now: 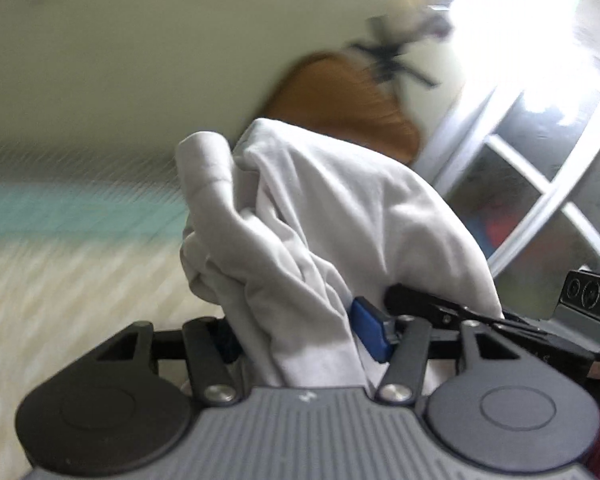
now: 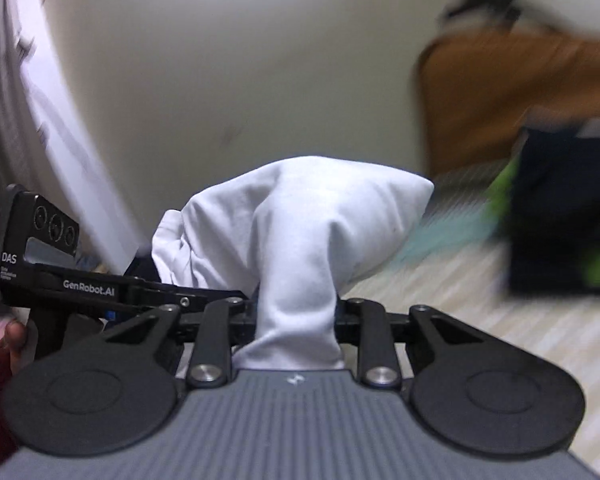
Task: Fold small clothes
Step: 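Grasp the folded T-shirt with the right tool and lift it off the bed, then carry the T-shirt with the right tool onto the dark garments and release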
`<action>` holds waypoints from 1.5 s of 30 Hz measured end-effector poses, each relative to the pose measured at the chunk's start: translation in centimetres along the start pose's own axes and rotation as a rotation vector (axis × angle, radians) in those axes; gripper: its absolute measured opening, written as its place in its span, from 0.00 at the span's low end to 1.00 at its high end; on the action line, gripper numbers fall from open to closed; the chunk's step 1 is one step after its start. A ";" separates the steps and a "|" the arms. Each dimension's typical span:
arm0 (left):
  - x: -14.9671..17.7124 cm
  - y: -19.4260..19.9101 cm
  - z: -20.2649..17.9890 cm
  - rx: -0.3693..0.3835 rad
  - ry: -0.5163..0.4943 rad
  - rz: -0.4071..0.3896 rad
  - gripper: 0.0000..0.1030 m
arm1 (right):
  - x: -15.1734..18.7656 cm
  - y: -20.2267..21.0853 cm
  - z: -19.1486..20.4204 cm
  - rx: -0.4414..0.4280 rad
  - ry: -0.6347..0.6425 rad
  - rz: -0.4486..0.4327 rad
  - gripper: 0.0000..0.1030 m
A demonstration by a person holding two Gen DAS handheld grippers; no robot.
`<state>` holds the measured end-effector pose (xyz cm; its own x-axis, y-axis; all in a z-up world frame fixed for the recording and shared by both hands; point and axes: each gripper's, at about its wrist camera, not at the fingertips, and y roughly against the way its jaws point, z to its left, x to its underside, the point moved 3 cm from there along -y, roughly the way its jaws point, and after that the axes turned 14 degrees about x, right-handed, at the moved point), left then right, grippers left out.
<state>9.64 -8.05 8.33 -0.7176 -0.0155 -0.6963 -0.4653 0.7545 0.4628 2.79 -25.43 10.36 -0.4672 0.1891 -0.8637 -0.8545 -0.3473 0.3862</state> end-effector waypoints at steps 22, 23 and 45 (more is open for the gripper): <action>-8.5 -18.5 0.0 -0.064 0.128 0.035 0.83 | -5.4 -5.8 -16.1 0.499 0.033 -0.113 0.52; -8.0 -16.9 -0.2 -0.077 0.125 0.023 0.84 | -5.7 -5.4 -16.0 0.500 0.025 -0.118 0.54; 0.3 11.7 -2.3 -0.489 -0.079 -0.179 0.90 | -17.5 20.5 -11.5 0.636 0.058 -0.480 0.62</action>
<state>2.78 -0.73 14.75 -0.5726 -0.0525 -0.8182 -0.7778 0.3502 0.5219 -3.99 -46.44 29.64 -0.0182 0.1313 -0.9912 -0.9332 0.3537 0.0640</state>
